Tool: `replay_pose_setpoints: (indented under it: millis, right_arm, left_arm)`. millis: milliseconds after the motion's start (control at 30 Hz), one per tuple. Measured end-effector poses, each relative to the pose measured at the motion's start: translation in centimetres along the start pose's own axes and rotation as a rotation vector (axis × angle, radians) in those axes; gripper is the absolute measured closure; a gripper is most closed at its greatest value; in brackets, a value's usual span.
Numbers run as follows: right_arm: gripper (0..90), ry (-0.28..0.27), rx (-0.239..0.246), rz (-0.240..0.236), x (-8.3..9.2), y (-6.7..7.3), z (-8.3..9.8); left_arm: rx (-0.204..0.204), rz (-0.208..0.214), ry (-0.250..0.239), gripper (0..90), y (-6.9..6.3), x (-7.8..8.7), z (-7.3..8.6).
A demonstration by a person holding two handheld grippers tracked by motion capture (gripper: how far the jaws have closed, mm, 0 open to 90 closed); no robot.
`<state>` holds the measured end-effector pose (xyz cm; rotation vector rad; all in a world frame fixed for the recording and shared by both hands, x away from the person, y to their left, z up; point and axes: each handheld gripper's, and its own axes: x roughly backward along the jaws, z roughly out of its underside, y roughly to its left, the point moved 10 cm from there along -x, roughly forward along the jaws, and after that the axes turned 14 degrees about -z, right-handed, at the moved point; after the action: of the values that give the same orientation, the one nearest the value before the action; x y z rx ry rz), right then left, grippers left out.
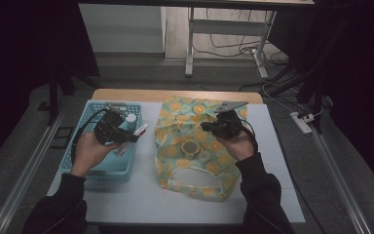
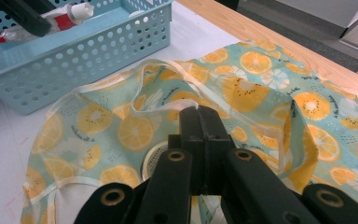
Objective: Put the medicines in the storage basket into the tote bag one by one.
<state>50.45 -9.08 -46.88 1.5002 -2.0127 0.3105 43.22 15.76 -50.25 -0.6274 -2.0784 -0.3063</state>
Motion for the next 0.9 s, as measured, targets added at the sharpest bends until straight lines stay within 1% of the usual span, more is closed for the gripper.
replay_pose_setpoints:
  millis: [100,200,300,333,467,767,900]
  right_arm:
    - [90.0,-0.001,0.001,0.001,0.0,0.0,0.0]
    - [90.0,-0.001,0.002,0.002,0.0,0.0,0.0]
    - [90.0,-0.003,0.002,0.002,0.0,0.0,-0.1]
    - [90.0,-0.002,0.003,0.002,0.0,0.0,-0.1]
    - [90.0,-0.004,0.003,0.002,0.0,0.0,-0.1]
    - [90.0,-0.009,0.004,0.003,0.1,0.0,-0.2]
    - [90.0,-0.011,0.004,0.004,0.2,0.0,-0.2]
  left_arm:
    - [-0.014,0.020,-0.006,72.8,-0.9,-0.1,-0.3]
    - [-0.033,0.031,-0.005,72.8,-1.7,-0.2,-0.6]
    - [-0.043,0.044,-0.006,72.8,-2.5,-0.5,-0.8]
    - [-0.054,0.050,-0.004,72.8,-2.8,-0.6,-0.9]
    - [-0.076,0.064,-0.003,72.8,-3.8,-1.0,-1.2]
    - [-0.132,0.102,0.002,72.8,-6.5,-2.3,-2.2]
    - [-0.143,0.116,0.009,72.8,-7.5,-2.9,-2.4]
